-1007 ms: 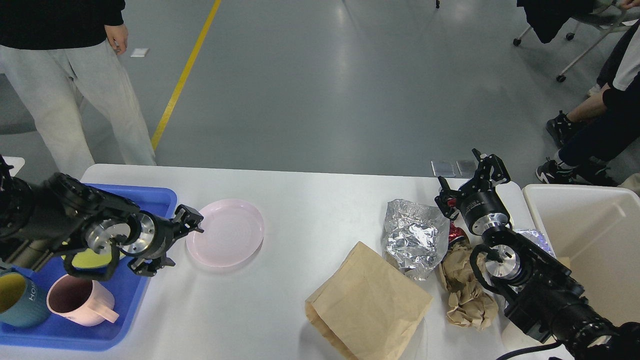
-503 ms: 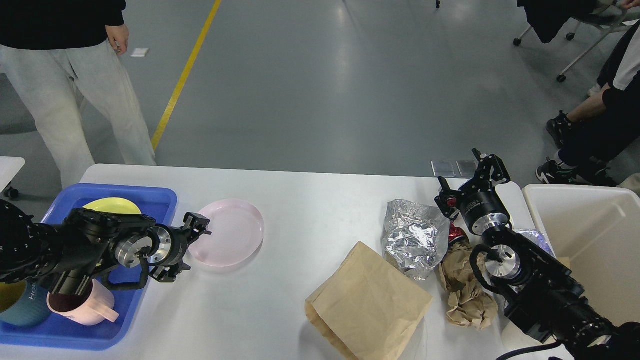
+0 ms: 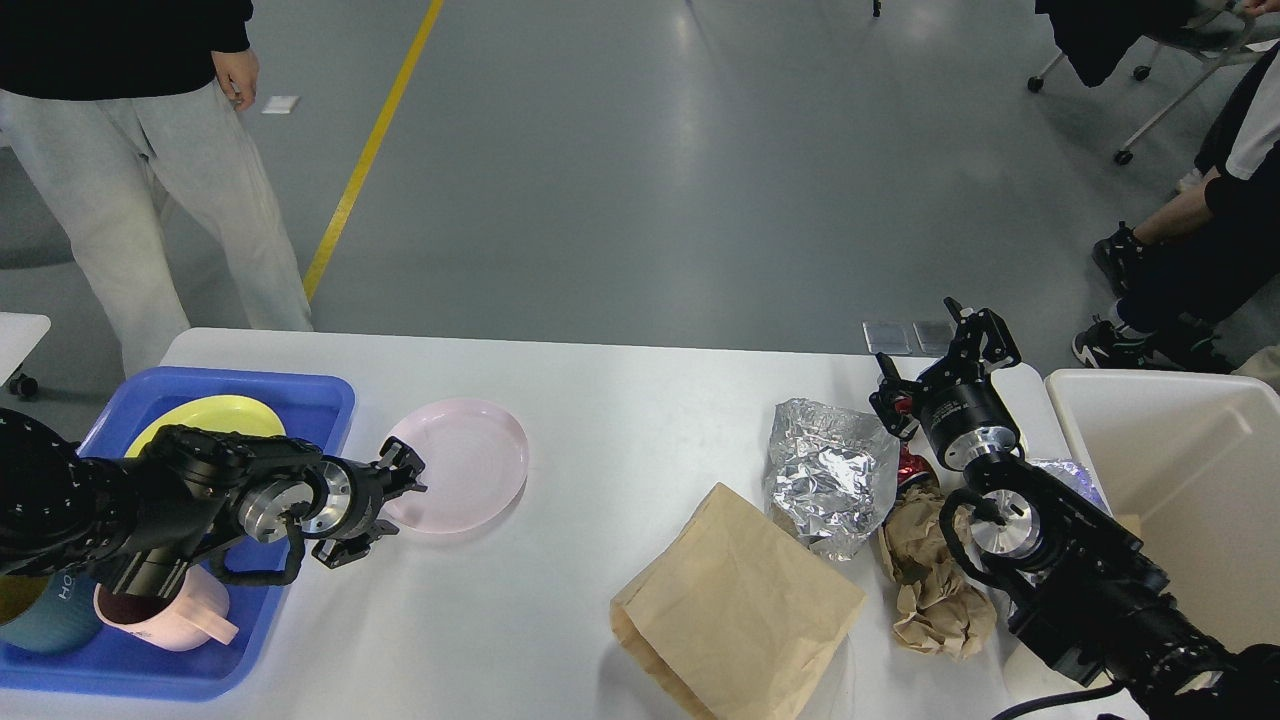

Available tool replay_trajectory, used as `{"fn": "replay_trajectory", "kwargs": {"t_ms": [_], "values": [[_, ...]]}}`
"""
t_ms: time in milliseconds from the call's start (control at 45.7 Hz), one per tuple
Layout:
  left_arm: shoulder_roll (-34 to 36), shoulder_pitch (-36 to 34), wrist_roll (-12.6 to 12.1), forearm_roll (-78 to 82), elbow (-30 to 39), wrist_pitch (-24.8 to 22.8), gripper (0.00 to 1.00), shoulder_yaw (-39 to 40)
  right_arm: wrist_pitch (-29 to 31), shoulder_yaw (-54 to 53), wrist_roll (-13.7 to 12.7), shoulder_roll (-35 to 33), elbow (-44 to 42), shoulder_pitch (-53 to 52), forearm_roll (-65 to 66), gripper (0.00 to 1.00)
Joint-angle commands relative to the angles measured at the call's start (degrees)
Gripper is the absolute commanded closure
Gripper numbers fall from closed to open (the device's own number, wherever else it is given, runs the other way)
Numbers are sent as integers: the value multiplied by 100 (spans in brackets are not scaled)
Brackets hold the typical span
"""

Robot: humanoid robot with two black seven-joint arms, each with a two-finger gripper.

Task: Tidy desktop
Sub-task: 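Reach the left gripper to the pink saucer edge and grasp it, then lift the pink saucer and lay it on the yellow plate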

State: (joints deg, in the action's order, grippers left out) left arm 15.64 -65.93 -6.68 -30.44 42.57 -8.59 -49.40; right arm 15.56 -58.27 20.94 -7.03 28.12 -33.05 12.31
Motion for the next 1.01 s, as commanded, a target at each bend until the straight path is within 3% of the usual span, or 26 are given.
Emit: {"fn": "replay_trajectory", "kwargs": {"t_ms": [0, 197, 438, 854, 985], "values": [[0, 81, -17, 11, -3, -151, 69, 9, 0, 0, -2, 0, 0, 0, 0, 0], [-9, 89, -43, 20, -11, -204, 79, 0, 0, 0, -2, 0, 0, 0, 0, 0], [0, 107, -52, 99, -11, -301, 100, -9, 0, 0, -2, 0, 0, 0, 0, 0], [35, -7, -87, 117, 129, -538, 100, -35, 0, 0, -2, 0, 0, 0, 0, 0], [324, -1191, -70, 108, 1182, -1030, 100, -684, 0, 0, 6, 0, 0, 0, 0, 0]]}}
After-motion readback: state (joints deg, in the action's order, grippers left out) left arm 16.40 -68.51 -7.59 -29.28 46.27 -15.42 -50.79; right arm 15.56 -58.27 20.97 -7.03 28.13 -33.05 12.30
